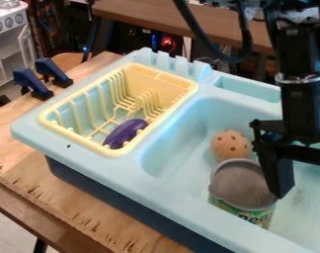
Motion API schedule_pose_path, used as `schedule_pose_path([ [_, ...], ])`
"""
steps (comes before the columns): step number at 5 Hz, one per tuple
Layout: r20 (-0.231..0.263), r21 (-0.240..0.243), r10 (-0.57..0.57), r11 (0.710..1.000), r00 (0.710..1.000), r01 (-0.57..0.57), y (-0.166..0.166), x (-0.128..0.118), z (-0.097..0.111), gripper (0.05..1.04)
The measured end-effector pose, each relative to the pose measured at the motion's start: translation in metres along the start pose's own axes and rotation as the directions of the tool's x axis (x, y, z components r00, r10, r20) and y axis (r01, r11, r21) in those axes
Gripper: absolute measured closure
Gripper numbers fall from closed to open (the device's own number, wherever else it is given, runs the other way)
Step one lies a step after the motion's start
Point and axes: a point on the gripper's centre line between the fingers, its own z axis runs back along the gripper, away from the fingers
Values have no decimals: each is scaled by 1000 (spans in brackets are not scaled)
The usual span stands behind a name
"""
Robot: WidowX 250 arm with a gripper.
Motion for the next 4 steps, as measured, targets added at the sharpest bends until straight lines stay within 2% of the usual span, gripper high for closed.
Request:
schedule_pose_path([
  [1,-12,14,15,1000,1000,-15,5,-1,1,77],
  [2,-57,76,69,995,996,-64,16,-3,4,77],
  [3,-118,212,194,963,974,-166,41,-3,12,77],
  [4,-140,331,286,916,948,-228,58,-1,28,77],
])
